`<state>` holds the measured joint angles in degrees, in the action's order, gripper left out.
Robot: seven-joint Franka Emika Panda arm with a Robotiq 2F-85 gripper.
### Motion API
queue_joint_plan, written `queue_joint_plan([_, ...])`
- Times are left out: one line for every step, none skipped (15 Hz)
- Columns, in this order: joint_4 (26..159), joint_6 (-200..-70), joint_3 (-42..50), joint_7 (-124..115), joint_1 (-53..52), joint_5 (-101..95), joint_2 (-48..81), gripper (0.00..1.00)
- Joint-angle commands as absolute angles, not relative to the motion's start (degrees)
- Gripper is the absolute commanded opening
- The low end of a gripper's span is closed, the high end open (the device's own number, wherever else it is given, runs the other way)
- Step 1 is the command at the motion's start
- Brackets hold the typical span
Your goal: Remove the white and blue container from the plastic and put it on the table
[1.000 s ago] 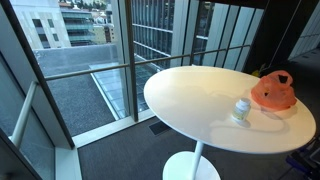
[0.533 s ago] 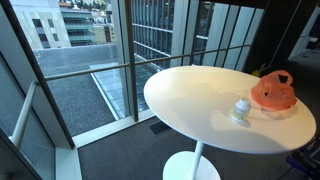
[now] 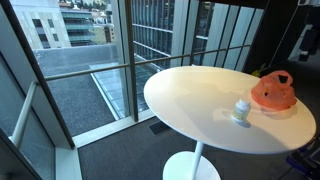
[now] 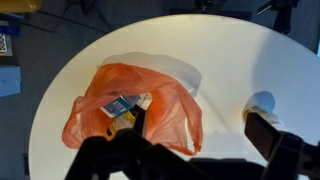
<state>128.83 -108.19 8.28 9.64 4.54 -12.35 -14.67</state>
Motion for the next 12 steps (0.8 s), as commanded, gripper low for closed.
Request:
queue_joint_plan([128.8,-108.1,7.7,9.7,5.0,-12.2,-14.7,1.00])
queue_joint_plan([128.8,-108.1,7.7,9.7,5.0,-12.2,-14.7,1.00])
queue_joint_plan([128.8,-108.1,7.7,9.7,5.0,-12.2,-14.8,1.00])
queue_joint_plan([128.9,-108.5,7.5,9.4,5.1,-12.9,-14.8,1.00])
queue_joint_plan([128.8,-108.9,7.6,9.3,5.2,-13.1,-14.5,1.00])
queue_joint_plan([128.6,-109.2,7.7,9.7,5.2,-13.2,-14.1,1.00])
queue_joint_plan([129.0,-110.6,7.7,11.6,5.1,-14.2,-14.0,1.00])
queue_joint_plan([129.3,-112.0,7.7,12.0,5.1,-15.3,-13.6,1.00])
queue_joint_plan([129.7,-113.8,7.7,12.9,5.1,-16.2,-13.4,1.00])
queue_joint_plan([130.0,-115.7,7.9,13.1,5.2,-16.7,-13.0,1.00])
queue_joint_plan([130.4,-118.2,8.0,13.5,5.3,-17.5,-12.5,1.00])
queue_joint_plan([130.7,-120.4,8.2,13.7,5.5,-17.7,-11.9,1.00])
